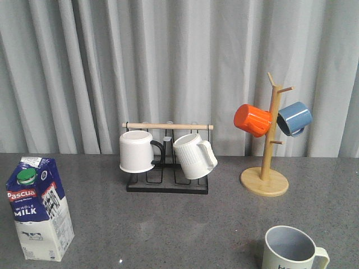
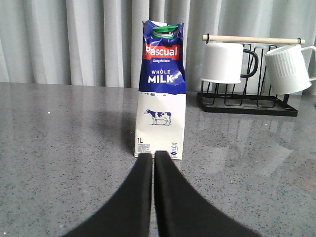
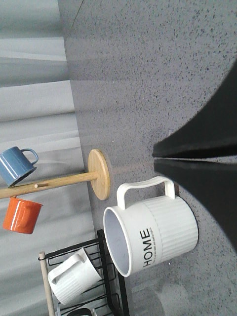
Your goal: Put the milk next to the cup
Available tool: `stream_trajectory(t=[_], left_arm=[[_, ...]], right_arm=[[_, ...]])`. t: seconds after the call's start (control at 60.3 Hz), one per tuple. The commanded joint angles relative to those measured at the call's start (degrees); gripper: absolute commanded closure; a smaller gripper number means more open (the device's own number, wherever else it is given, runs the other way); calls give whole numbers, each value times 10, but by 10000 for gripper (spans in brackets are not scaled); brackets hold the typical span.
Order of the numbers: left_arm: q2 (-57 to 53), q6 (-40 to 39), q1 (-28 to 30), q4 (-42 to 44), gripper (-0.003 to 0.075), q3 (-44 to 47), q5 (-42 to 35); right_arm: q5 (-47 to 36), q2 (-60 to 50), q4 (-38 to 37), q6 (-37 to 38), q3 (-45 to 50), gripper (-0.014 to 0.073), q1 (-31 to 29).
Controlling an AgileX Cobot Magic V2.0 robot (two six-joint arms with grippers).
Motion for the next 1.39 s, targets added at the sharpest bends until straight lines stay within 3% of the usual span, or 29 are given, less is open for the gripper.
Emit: stream_trajectory(t=[0.0, 0.68, 1.028, 1.26, 1.376], left_arm=[[-6, 0, 0, -3, 727, 11, -39], [-7, -5, 0, -3, 727, 11, -48], [-7, -185, -1, -3, 727, 11, -89], [-7, -217, -1, -3, 725, 11, -85], [-7, -225, -1, -3, 698, 11, -80]], right_arm=[[-44, -6, -6, 0, 4, 599, -2], [-44, -6, -6, 0, 4, 599, -2], [-76, -6, 8, 24, 3, 599, -2], [-87, -3, 34, 66, 3, 592, -2], [-102, 8, 34, 66, 3, 536, -2]])
